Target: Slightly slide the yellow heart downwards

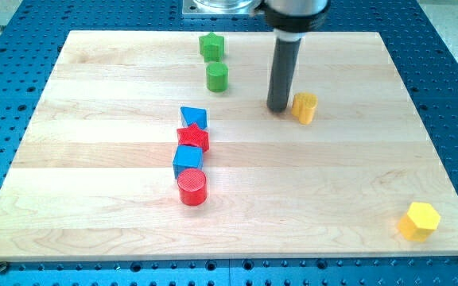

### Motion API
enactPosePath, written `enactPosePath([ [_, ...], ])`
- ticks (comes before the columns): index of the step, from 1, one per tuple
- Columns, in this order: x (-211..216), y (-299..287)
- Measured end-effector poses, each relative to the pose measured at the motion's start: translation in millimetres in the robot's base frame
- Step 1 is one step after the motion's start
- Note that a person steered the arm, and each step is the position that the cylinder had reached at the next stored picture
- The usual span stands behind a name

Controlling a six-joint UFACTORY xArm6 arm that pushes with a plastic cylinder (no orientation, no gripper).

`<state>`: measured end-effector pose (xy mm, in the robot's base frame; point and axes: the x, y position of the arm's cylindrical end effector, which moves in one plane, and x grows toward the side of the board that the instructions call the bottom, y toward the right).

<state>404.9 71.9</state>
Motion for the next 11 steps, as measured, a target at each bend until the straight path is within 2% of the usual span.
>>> enactPosePath([
  [1, 38.3, 18.2],
  [2, -22.7, -14.9],
  [3, -45.1, 30.2],
  [4, -12.4, 69.2],
  [5, 24.8, 78.8],
  [6, -23.1, 67.7],
  [7, 7.7, 34.1],
  [8, 44.8, 73.7],
  [9, 52.6, 96.0],
  [11, 62.6, 67.4],
])
